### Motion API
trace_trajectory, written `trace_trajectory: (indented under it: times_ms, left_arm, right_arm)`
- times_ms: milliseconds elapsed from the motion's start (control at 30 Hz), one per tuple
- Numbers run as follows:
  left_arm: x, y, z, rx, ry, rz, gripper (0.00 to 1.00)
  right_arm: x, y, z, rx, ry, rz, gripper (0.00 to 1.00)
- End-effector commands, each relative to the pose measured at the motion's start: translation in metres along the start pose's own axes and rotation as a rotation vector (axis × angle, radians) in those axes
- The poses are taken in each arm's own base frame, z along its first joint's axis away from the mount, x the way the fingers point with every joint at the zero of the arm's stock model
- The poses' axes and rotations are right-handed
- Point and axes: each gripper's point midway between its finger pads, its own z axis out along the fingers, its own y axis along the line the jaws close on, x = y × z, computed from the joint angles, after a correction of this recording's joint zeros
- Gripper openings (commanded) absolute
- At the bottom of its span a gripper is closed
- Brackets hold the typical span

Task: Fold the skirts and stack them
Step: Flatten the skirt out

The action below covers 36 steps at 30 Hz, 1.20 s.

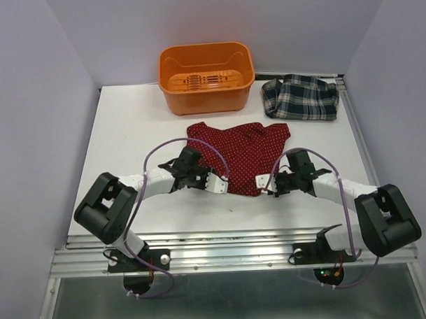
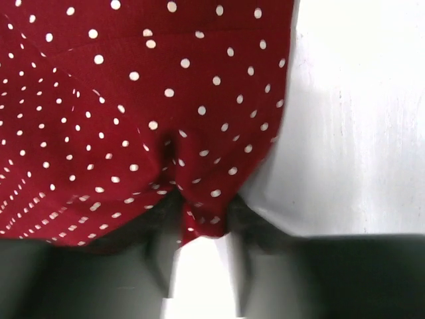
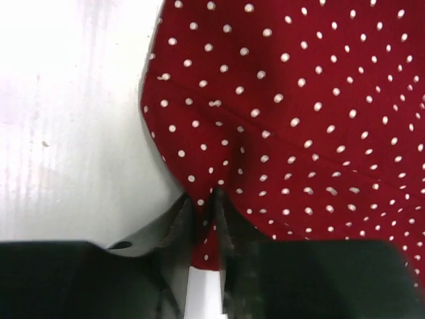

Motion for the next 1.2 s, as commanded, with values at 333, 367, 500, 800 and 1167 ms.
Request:
trace_trajectory:
  times_ms: [333,367,500,800,1167]
  left_arm:
    - [-0.064,-0.026,-0.089,0.141,-0.173,-0.102,0.0]
    - [-0.074,-0.027,-0.1,0.147,-0.211,-0.105,0.0]
    - [-0.093,-0.03,-0.121,0.189,-0.261,-0.192,0.0]
    - [-0.028,0.049,-0.085,0.221,-0.251,-0.622,0.0]
    - [0.027,0.116,-0.049,0.137,-0.228,-0.85,0.31]
  right_arm:
    - [-0.077,-0.013,-0.075,-0.001,-0.064,0.225,0.01]
    - [-0.087,-0.018,-0.085,0.012,-0.078,0.225,0.01]
    - [-0.111,-0.013,-0.106,0.008,-0.114,0.348,0.01]
    - [-0.061,-0.078,-0.059,-0.102,-0.043,0.67,0.01]
    - [-0.007,-0.153,-0.024,-0.082,-0.024,0.901,0.39]
